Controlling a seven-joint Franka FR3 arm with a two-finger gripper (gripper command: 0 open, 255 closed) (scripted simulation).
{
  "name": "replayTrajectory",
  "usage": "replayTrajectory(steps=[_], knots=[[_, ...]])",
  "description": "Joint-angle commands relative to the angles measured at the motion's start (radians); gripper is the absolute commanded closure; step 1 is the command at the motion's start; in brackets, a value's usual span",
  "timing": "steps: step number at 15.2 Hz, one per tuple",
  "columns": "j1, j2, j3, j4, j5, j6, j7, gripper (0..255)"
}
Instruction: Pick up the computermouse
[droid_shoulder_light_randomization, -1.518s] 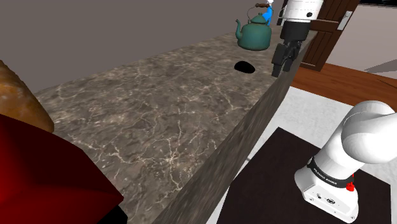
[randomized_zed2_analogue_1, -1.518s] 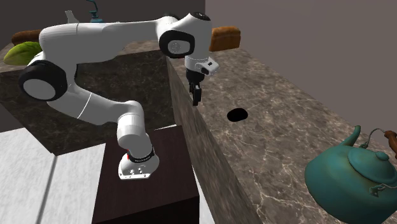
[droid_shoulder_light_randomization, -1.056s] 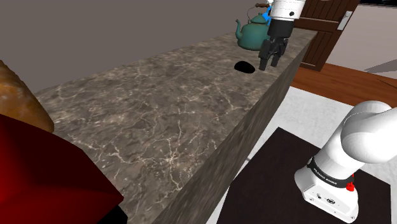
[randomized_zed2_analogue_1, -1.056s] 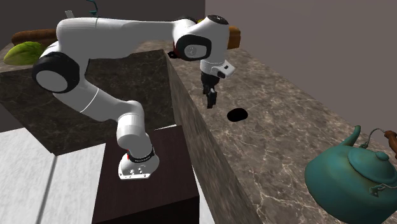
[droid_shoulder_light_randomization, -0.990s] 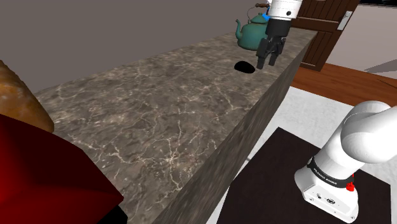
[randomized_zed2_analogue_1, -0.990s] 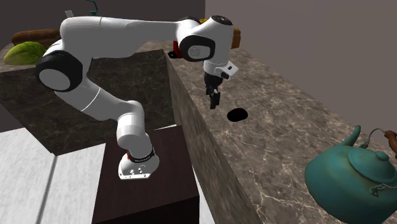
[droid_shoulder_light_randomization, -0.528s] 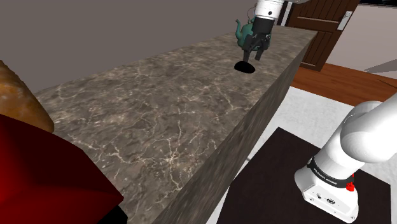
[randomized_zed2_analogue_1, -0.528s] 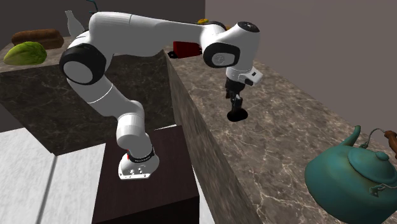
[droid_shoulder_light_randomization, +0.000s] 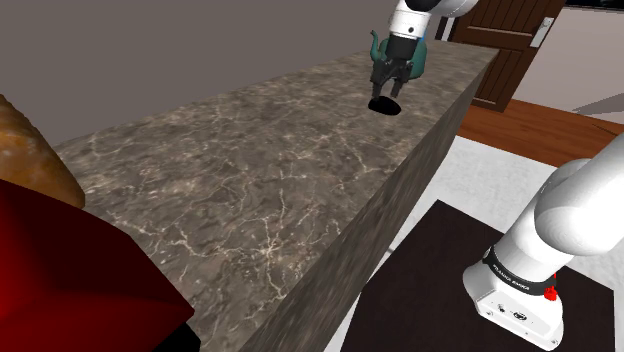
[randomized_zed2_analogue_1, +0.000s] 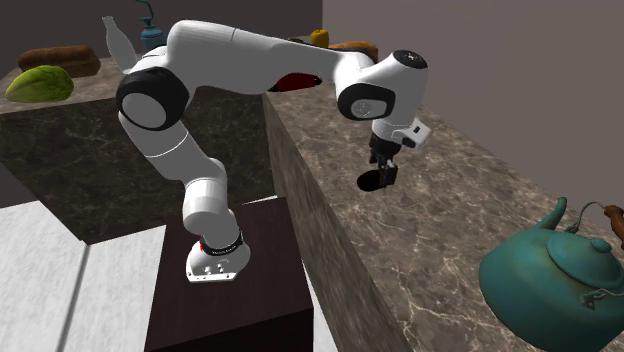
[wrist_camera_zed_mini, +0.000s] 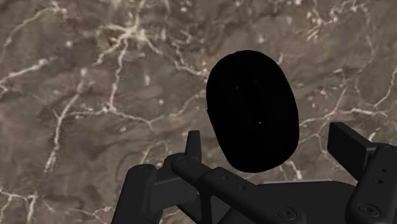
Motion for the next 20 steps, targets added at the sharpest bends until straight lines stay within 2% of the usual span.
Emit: replayTrajectory(steps=[1,4,5,14,20], knots=[[0.000,0.003,0.000,-0.023,0.001,0.027,-0.003,0],[0.000,0.006,-0.001,-0.041,0.003,0.048,-0.006,0],[0.000,0.007,0.000,-0.040,0.003,0.047,-0.006,255],[0.000,0.006,-0.001,-0.041,0.003,0.048,-0.006,255],[0.000,-0.001,0.000,0.032,-0.001,-0.032,0.004,255]])
